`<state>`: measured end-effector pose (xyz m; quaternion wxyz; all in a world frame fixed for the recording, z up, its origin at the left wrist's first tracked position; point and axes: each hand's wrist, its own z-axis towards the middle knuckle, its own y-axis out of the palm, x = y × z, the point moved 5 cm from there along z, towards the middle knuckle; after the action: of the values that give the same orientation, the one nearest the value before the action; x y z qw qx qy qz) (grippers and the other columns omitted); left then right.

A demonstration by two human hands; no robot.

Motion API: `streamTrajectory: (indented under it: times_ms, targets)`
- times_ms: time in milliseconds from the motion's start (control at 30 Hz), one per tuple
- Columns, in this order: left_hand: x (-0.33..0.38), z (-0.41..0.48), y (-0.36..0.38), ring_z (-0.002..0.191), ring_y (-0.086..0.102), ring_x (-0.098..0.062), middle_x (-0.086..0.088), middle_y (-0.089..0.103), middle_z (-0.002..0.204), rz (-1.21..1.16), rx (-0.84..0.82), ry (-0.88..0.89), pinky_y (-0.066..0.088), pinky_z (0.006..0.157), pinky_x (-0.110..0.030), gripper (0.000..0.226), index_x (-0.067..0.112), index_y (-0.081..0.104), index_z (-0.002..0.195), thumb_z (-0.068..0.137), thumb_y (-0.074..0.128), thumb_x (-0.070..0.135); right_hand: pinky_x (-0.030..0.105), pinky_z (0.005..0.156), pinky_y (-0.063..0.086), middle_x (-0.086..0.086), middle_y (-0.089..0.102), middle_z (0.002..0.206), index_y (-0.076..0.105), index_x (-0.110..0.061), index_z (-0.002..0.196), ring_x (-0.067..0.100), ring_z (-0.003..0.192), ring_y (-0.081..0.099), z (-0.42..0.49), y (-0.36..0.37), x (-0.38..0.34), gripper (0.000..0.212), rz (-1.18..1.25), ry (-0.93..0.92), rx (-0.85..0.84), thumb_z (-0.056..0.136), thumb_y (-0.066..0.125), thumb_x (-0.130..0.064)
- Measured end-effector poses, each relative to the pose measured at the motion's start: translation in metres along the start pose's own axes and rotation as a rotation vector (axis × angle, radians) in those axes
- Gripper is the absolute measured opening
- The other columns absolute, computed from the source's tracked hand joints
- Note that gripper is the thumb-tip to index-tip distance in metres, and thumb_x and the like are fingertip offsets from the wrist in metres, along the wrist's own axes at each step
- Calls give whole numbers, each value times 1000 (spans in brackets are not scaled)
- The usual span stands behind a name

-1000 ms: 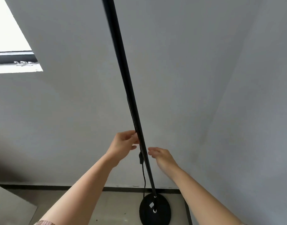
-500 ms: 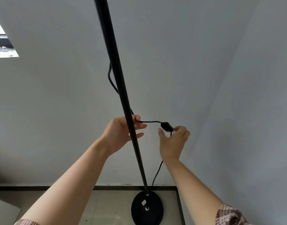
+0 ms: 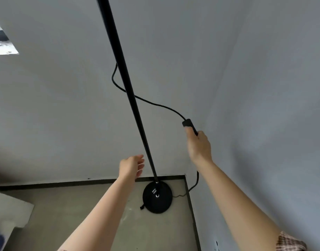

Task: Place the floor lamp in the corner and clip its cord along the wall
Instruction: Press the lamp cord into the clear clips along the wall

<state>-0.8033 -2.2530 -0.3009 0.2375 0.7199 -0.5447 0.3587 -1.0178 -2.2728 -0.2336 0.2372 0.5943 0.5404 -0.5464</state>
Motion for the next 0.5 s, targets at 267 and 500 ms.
streamTrajectory:
  times_ms: [267, 500]
  targets:
    - [-42, -36, 63, 121, 53, -16, -5, 62, 127, 627, -586, 270, 42, 103, -30, 50, 11, 59, 124, 83, 39, -10, 19, 32, 32, 5, 42, 59, 58, 0, 82, 10, 38, 39, -33, -22, 86, 14, 637, 275, -63, 93, 51, -3]
    - [-141, -37, 104, 119, 53, -9, 4, 60, 130, 1027, -1077, 448, 38, 97, -16, 33, 20, 60, 124, 92, 55, 23, 27, 57, 60, 11, 65, 69, 59, -1, 93, 20, 59, 70, -31, -26, 109, 11, 851, 102, -12, 96, 49, -6]
